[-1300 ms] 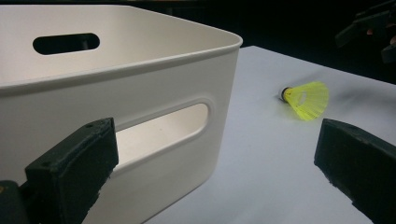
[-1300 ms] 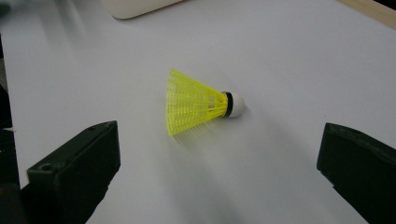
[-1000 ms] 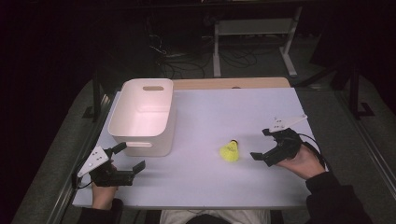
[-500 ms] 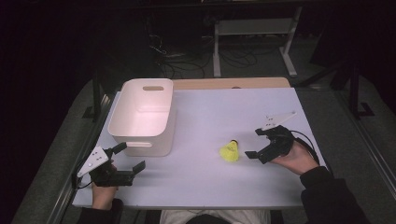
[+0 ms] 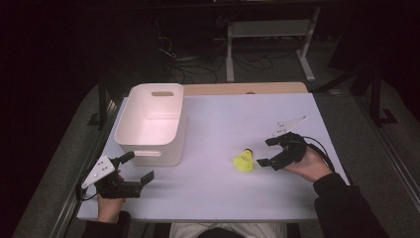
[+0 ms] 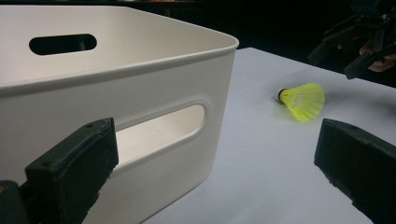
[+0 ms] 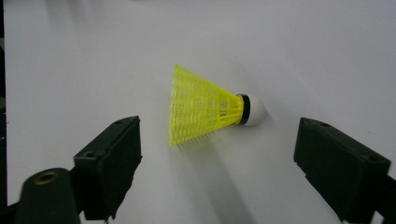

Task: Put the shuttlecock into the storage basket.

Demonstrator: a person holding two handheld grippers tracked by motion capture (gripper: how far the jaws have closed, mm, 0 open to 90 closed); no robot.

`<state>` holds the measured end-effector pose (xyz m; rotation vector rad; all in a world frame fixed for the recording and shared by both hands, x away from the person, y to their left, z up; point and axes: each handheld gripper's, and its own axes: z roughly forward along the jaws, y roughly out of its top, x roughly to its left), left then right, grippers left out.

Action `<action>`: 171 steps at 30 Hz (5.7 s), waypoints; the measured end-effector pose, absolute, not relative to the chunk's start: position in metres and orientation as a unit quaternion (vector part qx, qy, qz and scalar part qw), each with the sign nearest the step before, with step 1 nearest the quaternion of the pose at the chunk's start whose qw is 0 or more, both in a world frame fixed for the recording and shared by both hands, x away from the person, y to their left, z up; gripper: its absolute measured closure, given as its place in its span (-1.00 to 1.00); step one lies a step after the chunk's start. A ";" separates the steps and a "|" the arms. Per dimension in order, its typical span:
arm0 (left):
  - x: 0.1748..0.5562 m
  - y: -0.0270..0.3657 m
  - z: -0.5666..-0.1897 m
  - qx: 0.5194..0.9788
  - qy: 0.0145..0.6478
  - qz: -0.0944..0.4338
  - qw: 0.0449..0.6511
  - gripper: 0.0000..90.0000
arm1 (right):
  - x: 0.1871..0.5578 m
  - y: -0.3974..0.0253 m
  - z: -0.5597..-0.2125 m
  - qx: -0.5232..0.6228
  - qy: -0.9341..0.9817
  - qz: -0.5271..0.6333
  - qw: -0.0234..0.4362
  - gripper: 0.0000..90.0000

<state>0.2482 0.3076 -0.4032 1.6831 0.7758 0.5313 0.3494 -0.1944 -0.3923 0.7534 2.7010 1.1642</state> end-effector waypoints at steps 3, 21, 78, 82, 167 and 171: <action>0.248 0.308 -0.403 0.716 0.330 0.227 0.571 -1.00 | 0.350 -0.194 -0.393 0.246 0.891 0.379 0.046 -0.54; 0.248 0.308 -0.403 0.718 0.329 0.227 0.570 -1.00 | 0.357 -0.188 -0.404 0.215 0.910 0.353 0.009 0.72; 0.251 0.307 -0.404 0.718 0.335 0.230 0.566 -1.00 | 0.372 -0.157 -0.432 0.193 0.930 0.309 -0.049 0.97; 0.251 0.307 -0.404 0.718 0.335 0.230 0.565 -1.00 | 0.373 -0.155 -0.432 0.190 0.931 0.308 -0.047 0.97; 0.251 0.306 -0.404 0.721 0.333 0.222 0.565 -1.00 | 0.431 -0.106 -0.434 0.206 0.925 0.319 0.001 0.97; 0.251 0.306 -0.404 0.721 0.334 0.222 0.566 -1.00 | 0.435 -0.105 -0.432 0.211 0.924 0.320 0.004 0.97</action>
